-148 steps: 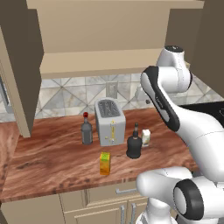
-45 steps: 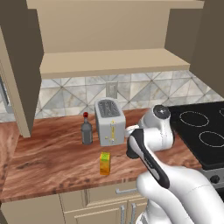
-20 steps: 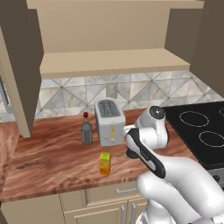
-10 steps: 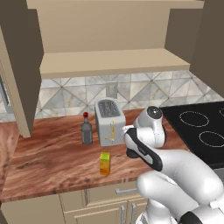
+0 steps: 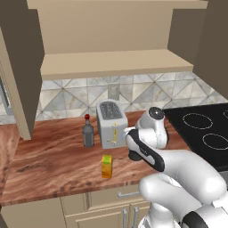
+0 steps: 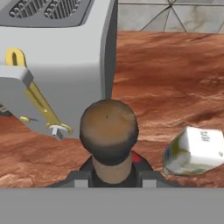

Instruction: Sort all alcoholic drinks to one cabinet, and non-alcoholic drinks to the other.

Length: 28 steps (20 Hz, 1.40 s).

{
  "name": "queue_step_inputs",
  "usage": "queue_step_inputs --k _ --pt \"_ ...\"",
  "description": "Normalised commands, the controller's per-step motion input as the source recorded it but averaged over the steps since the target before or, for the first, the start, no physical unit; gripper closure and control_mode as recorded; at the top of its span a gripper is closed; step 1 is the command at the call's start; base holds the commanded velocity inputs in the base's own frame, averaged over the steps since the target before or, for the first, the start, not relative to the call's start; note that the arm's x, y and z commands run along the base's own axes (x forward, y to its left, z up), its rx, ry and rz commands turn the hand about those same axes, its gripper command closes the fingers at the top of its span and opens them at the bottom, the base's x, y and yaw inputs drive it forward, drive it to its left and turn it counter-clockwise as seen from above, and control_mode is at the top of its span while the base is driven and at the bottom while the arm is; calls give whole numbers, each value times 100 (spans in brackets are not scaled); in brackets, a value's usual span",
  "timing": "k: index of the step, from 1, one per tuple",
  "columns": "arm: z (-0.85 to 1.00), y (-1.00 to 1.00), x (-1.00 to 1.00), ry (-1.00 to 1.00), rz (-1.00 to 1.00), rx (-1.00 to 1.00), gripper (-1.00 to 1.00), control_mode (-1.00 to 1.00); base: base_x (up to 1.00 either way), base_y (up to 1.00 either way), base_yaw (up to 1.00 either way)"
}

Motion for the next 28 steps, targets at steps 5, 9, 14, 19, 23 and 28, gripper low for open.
queue_step_inputs --k 5,9,14,19,23,28 --pt "30 0 -17 -5 -1 -3 100 -100 0 0 0" --pt "63 -1 -33 -12 -1 -9 100 -100 0 0 0" --pt "76 -3 -38 -11 -2 -11 100 -100 0 0 0" --pt "81 -4 -33 -5 -3 -7 100 -100 0 0 0" --pt "87 -10 -31 0 -3 -1 100 -100 0 0 0" --pt "90 -8 -24 0 -2 1 100 -100 0 0 0"
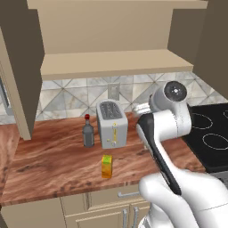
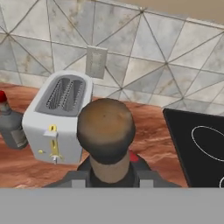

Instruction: Sort all alcoholic drinks to one cabinet, and non-alcoholic drinks to the other.

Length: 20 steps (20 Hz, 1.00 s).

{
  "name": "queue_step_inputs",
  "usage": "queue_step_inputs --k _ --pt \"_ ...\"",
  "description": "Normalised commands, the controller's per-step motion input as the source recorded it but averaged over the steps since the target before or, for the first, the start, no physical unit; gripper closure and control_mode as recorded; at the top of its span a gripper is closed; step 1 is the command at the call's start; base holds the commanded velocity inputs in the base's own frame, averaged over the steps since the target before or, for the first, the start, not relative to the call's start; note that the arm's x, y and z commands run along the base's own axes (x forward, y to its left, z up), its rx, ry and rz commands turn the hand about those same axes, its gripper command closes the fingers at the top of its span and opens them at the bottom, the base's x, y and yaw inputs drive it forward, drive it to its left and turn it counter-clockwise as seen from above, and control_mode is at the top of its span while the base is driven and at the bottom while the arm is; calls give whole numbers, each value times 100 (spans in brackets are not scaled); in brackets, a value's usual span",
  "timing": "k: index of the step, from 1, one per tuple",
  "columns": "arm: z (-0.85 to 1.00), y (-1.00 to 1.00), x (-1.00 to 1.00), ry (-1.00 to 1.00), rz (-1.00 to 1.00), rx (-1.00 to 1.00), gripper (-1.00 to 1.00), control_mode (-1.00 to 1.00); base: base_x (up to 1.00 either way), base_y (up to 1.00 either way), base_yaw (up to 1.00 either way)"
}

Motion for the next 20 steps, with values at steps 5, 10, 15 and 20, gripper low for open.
queue_step_inputs --k 5,10,15,20 --pt "79 -7 -18 -1 -1 2 100 -100 0 0 0" --pt "62 -8 -5 -7 0 1 100 -100 0 0 0" --pt "46 -11 0 -12 0 0 100 -100 0 0 0" --pt "40 -8 0 -9 0 4 100 -100 0 0 0"
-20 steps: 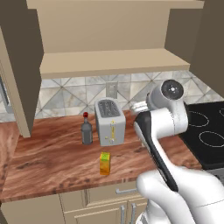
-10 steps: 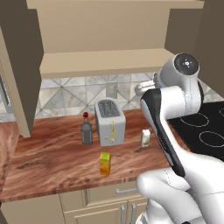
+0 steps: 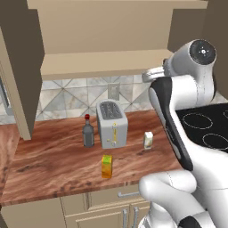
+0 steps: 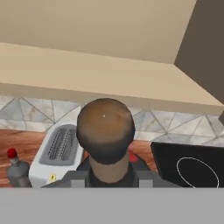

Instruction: Sort all alcoholic drinks to one cabinet, and non-alcoholic drinks to the other.

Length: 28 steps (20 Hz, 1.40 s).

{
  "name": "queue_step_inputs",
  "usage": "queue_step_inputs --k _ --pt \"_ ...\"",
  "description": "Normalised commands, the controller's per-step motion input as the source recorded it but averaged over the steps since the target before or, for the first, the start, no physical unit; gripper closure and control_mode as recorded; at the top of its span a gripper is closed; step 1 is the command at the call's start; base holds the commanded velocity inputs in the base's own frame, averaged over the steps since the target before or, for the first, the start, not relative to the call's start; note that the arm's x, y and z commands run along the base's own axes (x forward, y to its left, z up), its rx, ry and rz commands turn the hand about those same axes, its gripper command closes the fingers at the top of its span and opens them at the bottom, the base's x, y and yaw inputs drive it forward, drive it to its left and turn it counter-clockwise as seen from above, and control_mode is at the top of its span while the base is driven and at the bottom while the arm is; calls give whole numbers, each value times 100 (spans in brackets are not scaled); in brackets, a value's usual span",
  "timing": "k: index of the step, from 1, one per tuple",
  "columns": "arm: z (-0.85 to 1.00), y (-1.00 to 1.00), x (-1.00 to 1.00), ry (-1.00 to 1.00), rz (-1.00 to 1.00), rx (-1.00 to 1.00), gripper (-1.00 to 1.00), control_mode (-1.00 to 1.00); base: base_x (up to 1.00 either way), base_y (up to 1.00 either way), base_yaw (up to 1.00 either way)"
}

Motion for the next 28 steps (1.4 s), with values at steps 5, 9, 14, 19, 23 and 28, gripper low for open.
queue_step_inputs --k 5,9,14,19,23,28 --pt "48 -6 0 -7 0 7 100 -100 0 0 0" --pt "45 -7 0 -7 0 5 100 -100 0 0 0" --pt "44 -6 0 -7 0 5 100 -100 0 0 0" --pt "28 -5 0 -7 0 4 100 -100 0 0 0" --pt "18 -7 3 -7 0 3 100 -100 0 0 0" --pt "8 -3 9 -6 0 2 100 -100 0 0 0"
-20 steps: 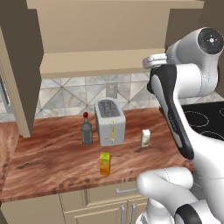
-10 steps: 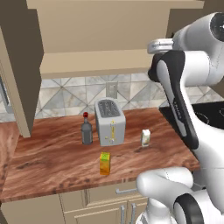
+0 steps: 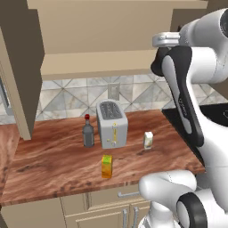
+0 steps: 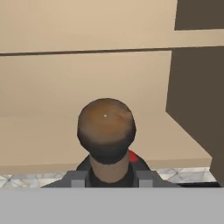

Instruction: Sort all alcoholic drinks to one cabinet, and non-alcoholic drinks to the other.

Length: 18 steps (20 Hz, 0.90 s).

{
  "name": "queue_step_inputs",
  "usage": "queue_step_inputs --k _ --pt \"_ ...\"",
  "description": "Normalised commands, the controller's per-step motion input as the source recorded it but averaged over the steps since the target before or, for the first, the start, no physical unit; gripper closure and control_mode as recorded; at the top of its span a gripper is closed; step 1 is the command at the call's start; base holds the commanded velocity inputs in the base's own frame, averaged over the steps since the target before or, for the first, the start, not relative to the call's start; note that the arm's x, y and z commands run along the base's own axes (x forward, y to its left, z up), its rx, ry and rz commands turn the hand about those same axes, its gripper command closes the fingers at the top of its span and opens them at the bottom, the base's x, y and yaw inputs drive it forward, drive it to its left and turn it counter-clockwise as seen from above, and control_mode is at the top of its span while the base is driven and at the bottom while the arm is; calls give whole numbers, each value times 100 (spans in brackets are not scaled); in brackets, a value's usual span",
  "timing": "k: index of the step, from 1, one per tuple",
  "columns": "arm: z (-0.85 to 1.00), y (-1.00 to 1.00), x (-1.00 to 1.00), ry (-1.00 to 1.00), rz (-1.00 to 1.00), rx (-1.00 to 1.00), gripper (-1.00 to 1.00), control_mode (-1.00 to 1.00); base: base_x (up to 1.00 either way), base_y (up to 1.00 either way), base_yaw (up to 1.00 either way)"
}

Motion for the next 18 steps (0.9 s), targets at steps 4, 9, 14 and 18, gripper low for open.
queue_step_inputs --k 4,9,14,18 --pt "0 0 15 -5 0 0 100 -100 0 0 0" --pt "0 0 23 -2 -1 0 100 -100 0 0 0" --pt "0 0 26 0 -1 0 100 -100 0 0 0" --pt "0 0 35 0 -2 0 100 -100 0 0 0"
